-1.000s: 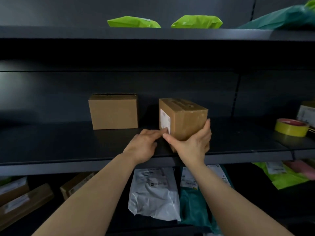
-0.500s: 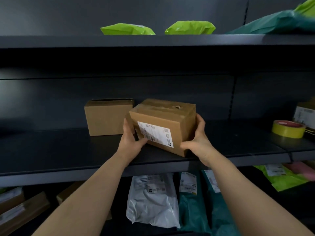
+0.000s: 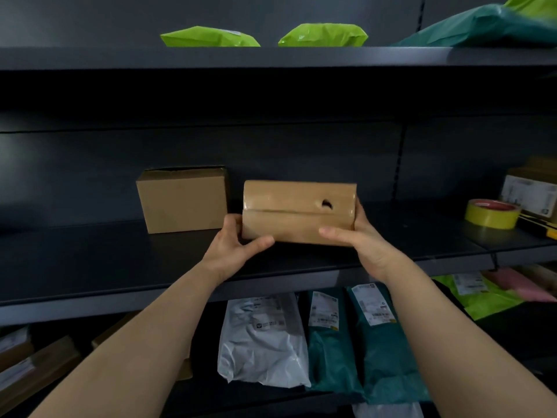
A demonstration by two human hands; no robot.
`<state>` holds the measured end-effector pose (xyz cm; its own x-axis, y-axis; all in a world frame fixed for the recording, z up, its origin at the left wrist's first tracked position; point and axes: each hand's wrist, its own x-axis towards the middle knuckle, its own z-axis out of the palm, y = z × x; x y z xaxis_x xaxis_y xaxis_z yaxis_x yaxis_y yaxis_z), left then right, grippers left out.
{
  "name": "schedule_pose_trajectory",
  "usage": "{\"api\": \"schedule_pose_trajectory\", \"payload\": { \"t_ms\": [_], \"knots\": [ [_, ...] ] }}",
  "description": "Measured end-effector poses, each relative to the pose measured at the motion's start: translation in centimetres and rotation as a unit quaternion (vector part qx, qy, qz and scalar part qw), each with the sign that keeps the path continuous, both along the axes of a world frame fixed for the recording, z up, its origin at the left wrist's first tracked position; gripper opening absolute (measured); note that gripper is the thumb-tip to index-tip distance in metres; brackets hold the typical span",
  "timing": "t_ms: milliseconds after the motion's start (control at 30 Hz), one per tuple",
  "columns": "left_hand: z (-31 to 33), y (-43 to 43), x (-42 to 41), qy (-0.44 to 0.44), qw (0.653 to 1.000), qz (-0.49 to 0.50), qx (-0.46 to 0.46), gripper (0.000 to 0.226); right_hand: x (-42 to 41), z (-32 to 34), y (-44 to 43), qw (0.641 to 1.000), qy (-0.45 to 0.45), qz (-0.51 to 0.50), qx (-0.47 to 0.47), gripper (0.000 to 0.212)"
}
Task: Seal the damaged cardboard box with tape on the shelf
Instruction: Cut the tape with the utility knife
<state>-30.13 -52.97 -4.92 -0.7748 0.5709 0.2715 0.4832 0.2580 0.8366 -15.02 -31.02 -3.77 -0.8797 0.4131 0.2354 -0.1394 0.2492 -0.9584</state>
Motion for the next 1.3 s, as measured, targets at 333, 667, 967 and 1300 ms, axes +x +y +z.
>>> {"api": "schedule_pose_trajectory", "payload": {
  "t_ms": [333, 667, 967, 1300],
  "knots": [
    [1.5, 9.0, 5.1, 0.024, 0.996, 0.08, 0.036, 0.078, 2.4, -1.7, 4.9, 0.991, 0.049, -0.117, -0.05, 0.088],
    [2.0, 13.5, 6.3, 0.015, 0.984, 0.159, 0.075, 0.07, 3.7, -0.8, 8.6, 0.985, 0.104, -0.108, -0.085, 0.069],
    [5.6, 13.1, 6.8, -0.17, 0.944, 0.111, 0.261, 0.058, 3.5, 3.7, 9.9, 0.972, 0.169, -0.141, -0.086, 0.067],
    [5.9, 14.2, 7.0, -0.205, 0.943, 0.132, 0.228, 0.06, 2.7, 4.5, 9.6, 0.965, 0.17, -0.174, -0.103, 0.019]
  ]
}}
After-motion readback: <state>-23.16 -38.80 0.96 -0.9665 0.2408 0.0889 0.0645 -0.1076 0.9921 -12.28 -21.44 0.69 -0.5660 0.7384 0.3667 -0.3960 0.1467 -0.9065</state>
